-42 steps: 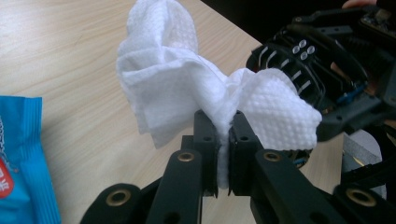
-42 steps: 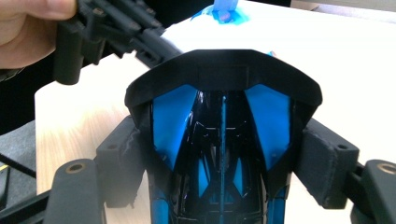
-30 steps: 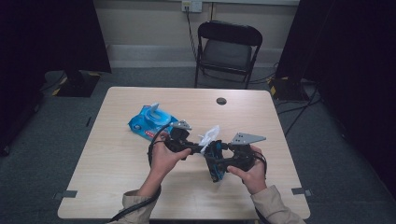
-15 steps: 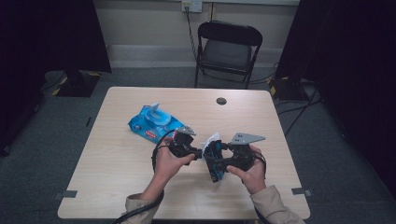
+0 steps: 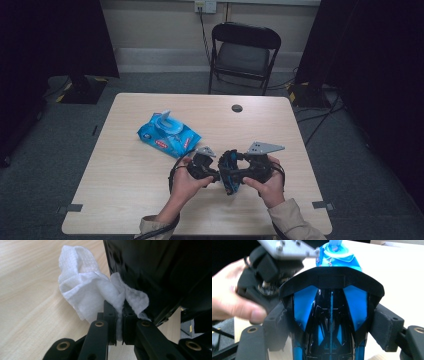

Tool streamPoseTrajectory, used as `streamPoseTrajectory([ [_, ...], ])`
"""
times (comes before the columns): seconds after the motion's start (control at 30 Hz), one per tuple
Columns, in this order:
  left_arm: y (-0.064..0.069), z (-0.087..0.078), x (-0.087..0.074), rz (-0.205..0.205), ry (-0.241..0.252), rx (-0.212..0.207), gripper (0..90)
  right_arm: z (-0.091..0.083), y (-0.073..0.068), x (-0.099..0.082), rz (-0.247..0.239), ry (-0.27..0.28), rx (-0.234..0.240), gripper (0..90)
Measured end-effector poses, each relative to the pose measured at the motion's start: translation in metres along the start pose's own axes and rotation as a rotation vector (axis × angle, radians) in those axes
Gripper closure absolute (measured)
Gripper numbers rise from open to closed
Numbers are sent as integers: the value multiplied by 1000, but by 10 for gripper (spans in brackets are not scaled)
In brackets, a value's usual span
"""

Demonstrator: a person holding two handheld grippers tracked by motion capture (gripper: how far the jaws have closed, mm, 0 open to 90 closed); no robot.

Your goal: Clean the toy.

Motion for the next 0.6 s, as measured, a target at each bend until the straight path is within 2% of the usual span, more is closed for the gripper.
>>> streamPoseTrajectory([
  [0.07,1,3,-4,-8,4,-10,846,0,0,0,5,-2,0,254],
  [0.33,6,18,-19,-23,-42,-36,846,-3,4,2,19,12,0,254],
  [0.4,6,20,-21,-40,-37,-48,846,-4,4,2,24,9,-8,254],
  [0.53,5,19,-23,-32,-60,-31,846,-6,7,2,34,18,-2,254],
  [0.6,2,15,-22,-39,-50,-24,847,-8,7,4,33,25,0,254],
])
Point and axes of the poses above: each handheld gripper's, and its own axes: z roughly forward along the jaws, x roughly out of its top, y roughly to its right, the point moved 6 cm from there along z, roughly forward along the jaws, and after that the axes turned 9 degrees about y, right-handed, at the moved point
